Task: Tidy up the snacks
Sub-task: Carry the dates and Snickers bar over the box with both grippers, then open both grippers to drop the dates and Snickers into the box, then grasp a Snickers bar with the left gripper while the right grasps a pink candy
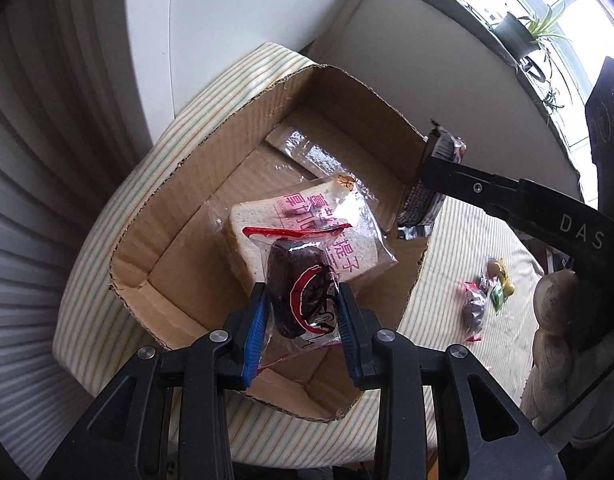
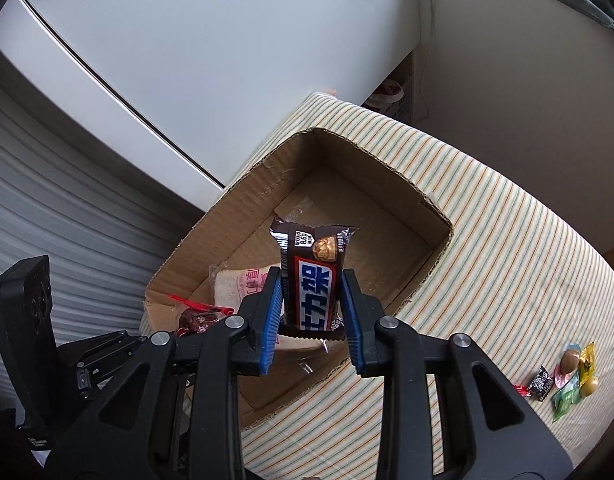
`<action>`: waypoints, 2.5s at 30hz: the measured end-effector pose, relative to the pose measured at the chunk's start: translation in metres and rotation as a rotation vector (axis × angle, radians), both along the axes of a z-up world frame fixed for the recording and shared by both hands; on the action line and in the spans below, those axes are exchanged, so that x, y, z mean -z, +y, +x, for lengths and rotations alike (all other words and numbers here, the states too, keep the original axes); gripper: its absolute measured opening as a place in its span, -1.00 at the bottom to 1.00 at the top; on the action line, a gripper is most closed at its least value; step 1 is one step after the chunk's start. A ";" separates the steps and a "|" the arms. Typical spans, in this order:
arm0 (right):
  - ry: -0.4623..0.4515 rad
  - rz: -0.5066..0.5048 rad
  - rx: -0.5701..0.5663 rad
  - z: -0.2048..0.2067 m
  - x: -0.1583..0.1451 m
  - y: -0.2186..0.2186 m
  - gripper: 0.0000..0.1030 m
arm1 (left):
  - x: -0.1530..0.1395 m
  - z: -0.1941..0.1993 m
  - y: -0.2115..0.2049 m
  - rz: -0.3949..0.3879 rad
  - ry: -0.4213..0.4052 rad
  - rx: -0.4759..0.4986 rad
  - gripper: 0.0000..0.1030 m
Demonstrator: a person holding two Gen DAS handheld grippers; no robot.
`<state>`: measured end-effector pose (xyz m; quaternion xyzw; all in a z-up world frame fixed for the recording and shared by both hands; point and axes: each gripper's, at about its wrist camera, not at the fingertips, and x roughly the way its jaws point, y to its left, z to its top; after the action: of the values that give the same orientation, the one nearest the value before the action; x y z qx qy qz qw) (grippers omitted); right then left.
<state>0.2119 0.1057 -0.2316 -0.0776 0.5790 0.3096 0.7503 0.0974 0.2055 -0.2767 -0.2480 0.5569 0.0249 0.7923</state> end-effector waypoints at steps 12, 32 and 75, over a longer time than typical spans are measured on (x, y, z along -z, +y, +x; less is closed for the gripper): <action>-0.059 -0.009 0.061 -0.008 -0.023 -0.037 0.37 | -0.014 -0.003 -0.007 0.058 -0.013 0.034 -0.11; -0.038 -0.112 0.435 -0.065 -0.033 -0.266 0.37 | -0.019 -0.003 -0.101 0.013 -0.072 0.260 -0.11; 0.084 -0.348 -0.200 -0.094 0.097 -0.275 0.14 | 0.052 -0.013 -0.251 -0.023 0.147 0.523 -0.16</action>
<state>0.1181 -0.1693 -0.3289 -0.2502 0.6440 0.2807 0.6662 0.0846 -0.0451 -0.3290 -0.1020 0.6583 -0.1690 0.7264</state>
